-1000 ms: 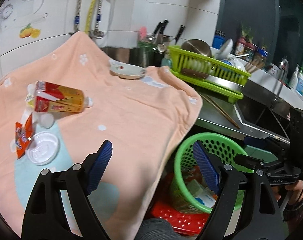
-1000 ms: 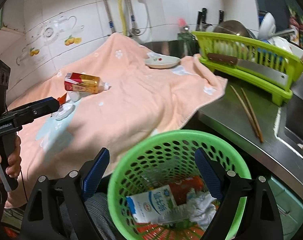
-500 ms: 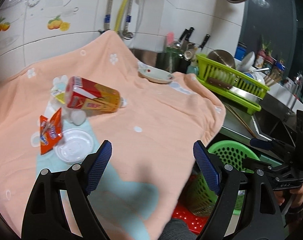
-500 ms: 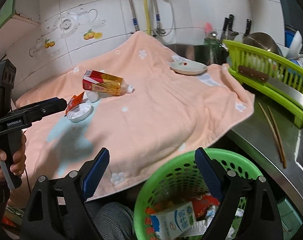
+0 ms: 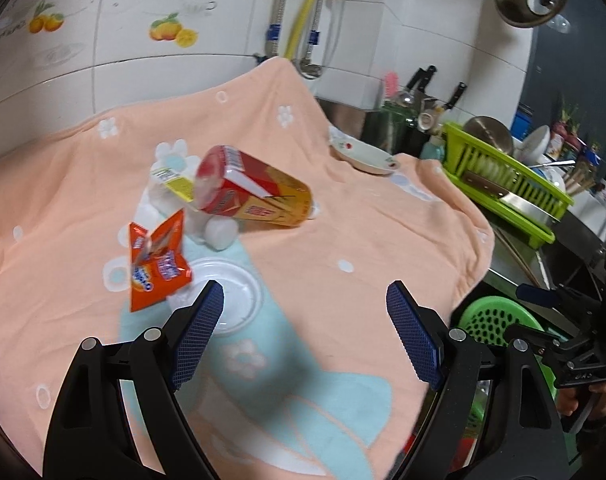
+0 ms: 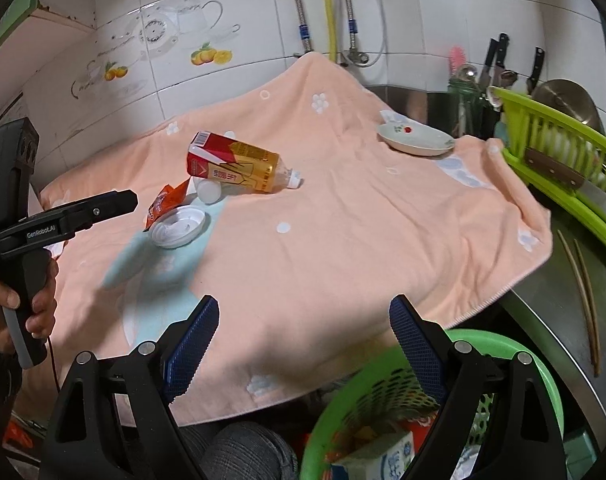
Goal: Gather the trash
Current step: 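Move both grippers back over the towel toward the remaining items, then grasp the red-labelled drink bottle with the left gripper and lift it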
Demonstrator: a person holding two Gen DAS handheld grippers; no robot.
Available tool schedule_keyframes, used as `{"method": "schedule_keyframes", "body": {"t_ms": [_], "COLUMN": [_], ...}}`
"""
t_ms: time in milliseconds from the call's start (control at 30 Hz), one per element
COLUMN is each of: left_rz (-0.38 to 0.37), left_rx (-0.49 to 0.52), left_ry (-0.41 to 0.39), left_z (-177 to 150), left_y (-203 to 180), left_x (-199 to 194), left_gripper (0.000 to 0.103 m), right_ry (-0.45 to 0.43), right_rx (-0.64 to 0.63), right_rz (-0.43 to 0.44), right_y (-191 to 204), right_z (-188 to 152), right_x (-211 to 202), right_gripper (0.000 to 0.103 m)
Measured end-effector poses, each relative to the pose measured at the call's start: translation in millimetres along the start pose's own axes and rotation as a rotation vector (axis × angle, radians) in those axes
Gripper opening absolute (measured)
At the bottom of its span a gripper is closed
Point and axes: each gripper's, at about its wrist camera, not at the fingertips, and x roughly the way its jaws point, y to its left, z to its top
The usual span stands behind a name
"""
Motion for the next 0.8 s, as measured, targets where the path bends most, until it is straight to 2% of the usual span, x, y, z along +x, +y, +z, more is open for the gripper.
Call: {"method": "schedule_keyframes", "body": {"t_ms": [167,433,533,567,700,800], "left_rz": [0.035,0.046,0.047,0.046,0.01,-0.01], "left_rx": [-0.014,-0.026,0.024,0.042,0.117,0.169], "left_ry": [0.005,0.01,0.005,0.002,-0.012,-0.01], "left_z": [5.6,25.6,36.3,40.5,56.6,67.0], "left_y": [19.0,48.4,51.9,52.6,54.3,55.8], "left_x": [6.5,28.4,38.9,42.8,59.2,71.8], "left_gripper": [0.083,0.084,0.086,0.09,0.096,0.098], "right_ry": [0.016,0.041,0.053,0.057,0.075,0.087], "right_rx": [-0.025,-0.054,-0.057,-0.057,-0.063,-0.07], "right_rz": [0.016,0.039,0.046,0.048,0.047,0.043], "right_y": [8.3,15.4,15.4,14.9,14.1,12.4], "right_z": [7.6,17.8,21.7,22.2,23.6,24.6], "right_x": [16.4,39.9,50.3,52.8,62.7,67.2], "right_gripper": [0.084,0.084,0.084,0.084,0.084,0.084]}}
